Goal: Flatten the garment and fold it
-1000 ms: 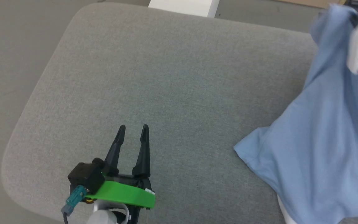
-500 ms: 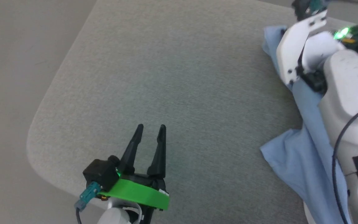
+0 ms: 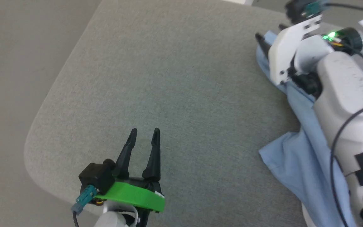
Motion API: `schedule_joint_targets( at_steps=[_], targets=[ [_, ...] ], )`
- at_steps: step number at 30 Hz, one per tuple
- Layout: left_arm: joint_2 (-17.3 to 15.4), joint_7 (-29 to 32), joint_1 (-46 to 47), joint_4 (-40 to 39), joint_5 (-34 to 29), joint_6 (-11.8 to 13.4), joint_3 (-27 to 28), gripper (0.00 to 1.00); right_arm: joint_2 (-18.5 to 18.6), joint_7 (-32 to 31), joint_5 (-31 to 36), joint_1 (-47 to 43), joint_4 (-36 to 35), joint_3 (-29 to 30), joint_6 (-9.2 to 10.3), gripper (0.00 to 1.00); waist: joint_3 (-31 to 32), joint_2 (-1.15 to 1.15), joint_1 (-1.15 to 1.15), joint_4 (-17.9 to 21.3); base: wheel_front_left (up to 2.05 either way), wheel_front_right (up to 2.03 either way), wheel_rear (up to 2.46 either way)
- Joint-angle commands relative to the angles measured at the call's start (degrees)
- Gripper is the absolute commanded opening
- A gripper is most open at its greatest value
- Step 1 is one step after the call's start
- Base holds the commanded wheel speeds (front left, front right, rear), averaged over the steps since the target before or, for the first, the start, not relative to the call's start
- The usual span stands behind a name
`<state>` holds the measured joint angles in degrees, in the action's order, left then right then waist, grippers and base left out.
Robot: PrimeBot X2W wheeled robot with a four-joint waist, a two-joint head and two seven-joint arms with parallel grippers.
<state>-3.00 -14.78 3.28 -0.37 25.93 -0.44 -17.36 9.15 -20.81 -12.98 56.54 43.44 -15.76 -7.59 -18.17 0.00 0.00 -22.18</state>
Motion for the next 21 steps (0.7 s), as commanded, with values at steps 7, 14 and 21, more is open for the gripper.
schedule_joint_targets(
  at_steps=[7,14,21],
  targets=[
    [0.13,-0.22,-3.58,-0.36,-3.06,-0.72,2.75,1.00,6.27,7.35,-5.70,-8.91,-11.93,6.85,0.10,1.00,8.71,0.00,0.00,8.15,0.00,0.00,0.00],
    [0.13,-0.22,-6.35,-1.11,-4.91,-1.68,5.52,1.00,5.99,14.38,-1.65,-29.52,-30.91,22.13,0.10,1.00,10.90,0.00,0.00,12.34,0.00,0.00,0.00],
    [0.13,-0.22,-8.33,-1.44,-5.30,-2.35,6.23,1.00,-3.74,18.79,4.67,-50.40,-46.19,33.11,0.10,1.00,12.09,0.00,0.00,14.65,0.00,0.00,0.00]
  ],
)
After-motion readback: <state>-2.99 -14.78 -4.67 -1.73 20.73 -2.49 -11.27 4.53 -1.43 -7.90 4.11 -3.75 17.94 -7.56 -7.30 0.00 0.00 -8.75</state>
